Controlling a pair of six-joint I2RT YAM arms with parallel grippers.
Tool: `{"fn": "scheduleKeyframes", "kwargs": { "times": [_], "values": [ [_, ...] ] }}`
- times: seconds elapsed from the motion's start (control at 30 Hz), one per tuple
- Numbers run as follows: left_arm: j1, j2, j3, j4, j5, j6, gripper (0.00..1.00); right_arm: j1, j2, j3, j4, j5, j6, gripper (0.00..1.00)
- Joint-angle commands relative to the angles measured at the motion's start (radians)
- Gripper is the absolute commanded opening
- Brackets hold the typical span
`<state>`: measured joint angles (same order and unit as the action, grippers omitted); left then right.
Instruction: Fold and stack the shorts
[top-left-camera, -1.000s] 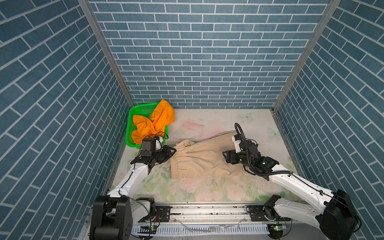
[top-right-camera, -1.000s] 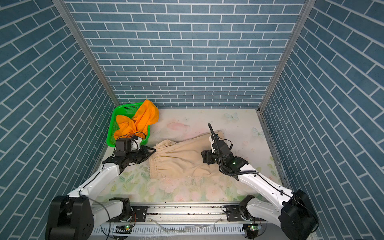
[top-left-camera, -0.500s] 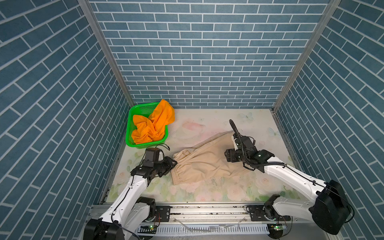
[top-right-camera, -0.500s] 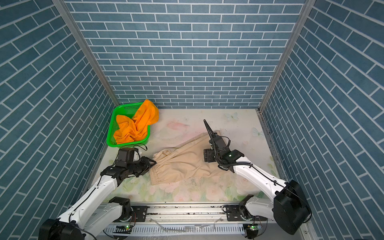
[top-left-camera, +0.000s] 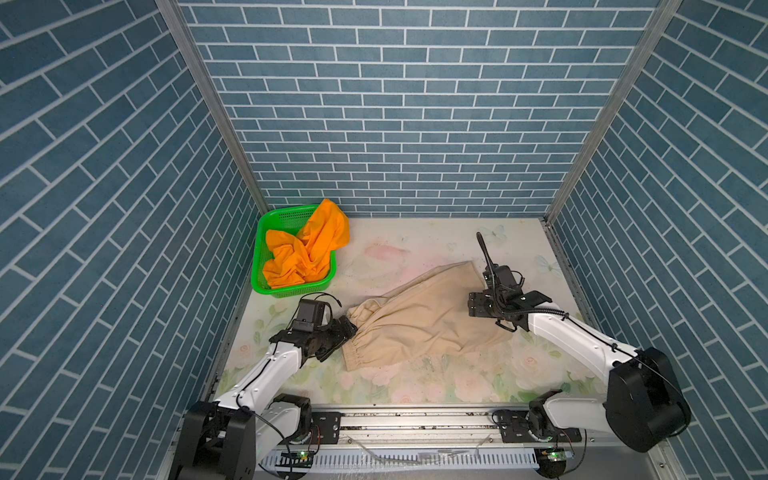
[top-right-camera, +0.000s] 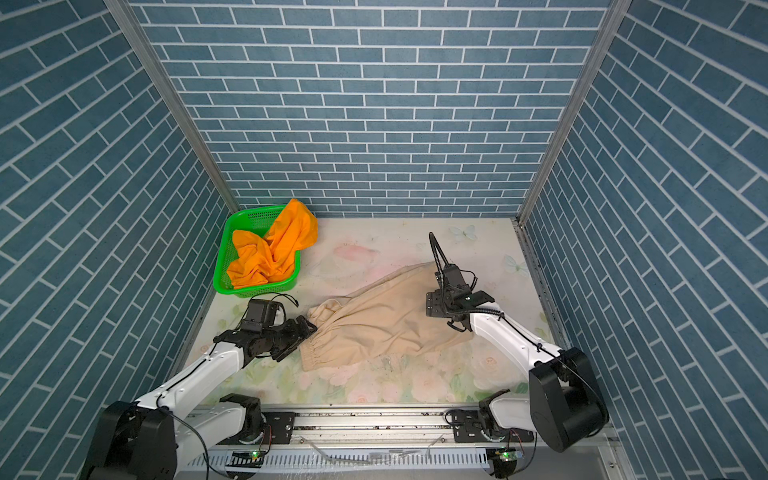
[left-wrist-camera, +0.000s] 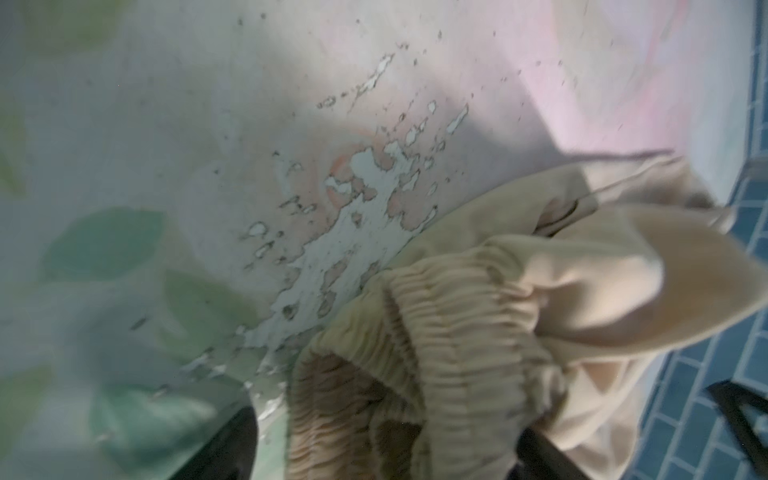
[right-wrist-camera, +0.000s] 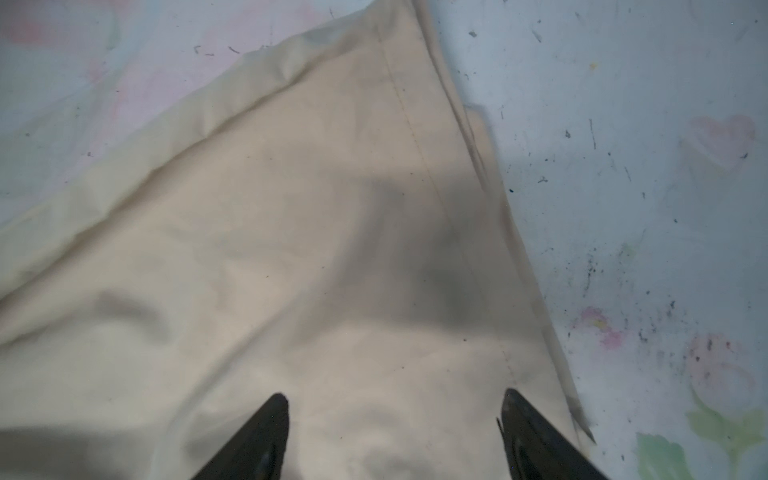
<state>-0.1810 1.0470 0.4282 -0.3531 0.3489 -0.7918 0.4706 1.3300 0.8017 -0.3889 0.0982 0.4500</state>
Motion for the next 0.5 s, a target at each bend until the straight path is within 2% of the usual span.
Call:
{"fn": "scheduleKeyframes", "kwargs": {
  "times": [0.0, 0.1, 0.23, 0.33, 0.47],
  "values": [
    [0.007, -0.035, 0.084, -0.145, -0.113, 0.066, 1.00, -0.012, 0.045, -0.012, 0.039, -0.074, -0.036, 0.81],
    [0.008, -0.047, 0.194, -0.234, -0.152, 0.119, 1.00, 0.012, 0.045, 0.006, 0.049, -0.174, -0.122, 0.78],
    [0.033, -0.043, 0.398, -0.386, -0.163, 0.204, 1.00, 0.218, -0.020, 0.033, -0.008, -0.098, -0.308, 0.79],
    [0.130, -0.056, 0.513, -0.487, -0.146, 0.287, 1.00, 0.427, -0.051, 0.038, 0.015, -0.031, -0.376, 0.79],
    [0.344, -0.094, 0.572, -0.571, -0.045, 0.394, 1.00, 0.674, 0.009, 0.094, 0.098, 0.045, -0.441, 0.79]
  ]
}}
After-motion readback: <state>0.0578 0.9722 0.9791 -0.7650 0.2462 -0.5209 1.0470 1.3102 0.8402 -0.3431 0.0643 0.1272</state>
